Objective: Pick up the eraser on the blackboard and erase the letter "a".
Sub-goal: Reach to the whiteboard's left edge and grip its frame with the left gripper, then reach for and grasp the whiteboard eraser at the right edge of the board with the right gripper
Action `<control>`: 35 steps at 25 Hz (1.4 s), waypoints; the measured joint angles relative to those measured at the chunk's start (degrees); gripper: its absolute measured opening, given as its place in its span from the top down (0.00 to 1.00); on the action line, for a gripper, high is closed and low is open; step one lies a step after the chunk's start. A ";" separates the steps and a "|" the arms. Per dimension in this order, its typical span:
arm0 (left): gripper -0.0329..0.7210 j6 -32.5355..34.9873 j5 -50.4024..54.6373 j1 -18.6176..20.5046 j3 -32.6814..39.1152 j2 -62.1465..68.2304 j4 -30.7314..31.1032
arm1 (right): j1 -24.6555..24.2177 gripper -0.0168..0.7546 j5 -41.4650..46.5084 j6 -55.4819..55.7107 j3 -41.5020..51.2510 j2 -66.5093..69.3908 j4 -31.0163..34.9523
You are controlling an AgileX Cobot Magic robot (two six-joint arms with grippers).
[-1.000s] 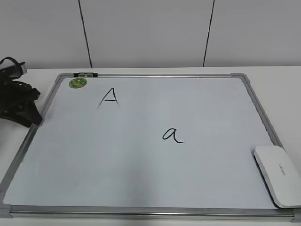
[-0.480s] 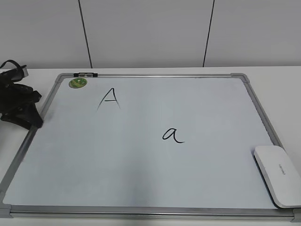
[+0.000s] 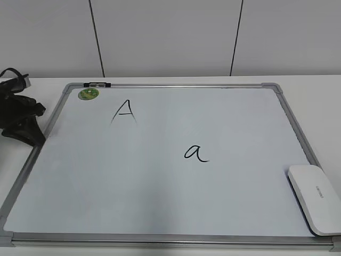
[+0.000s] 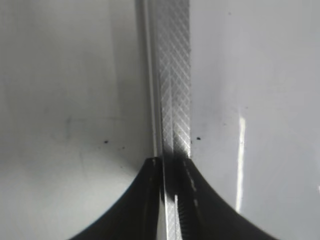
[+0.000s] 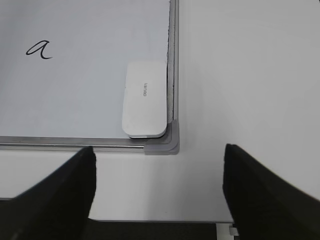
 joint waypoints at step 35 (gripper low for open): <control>0.88 0.00 0.70 0.26 -0.23 0.32 -0.52 | 0.00 0.22 1.12 -3.98 -25.67 59.73 4.40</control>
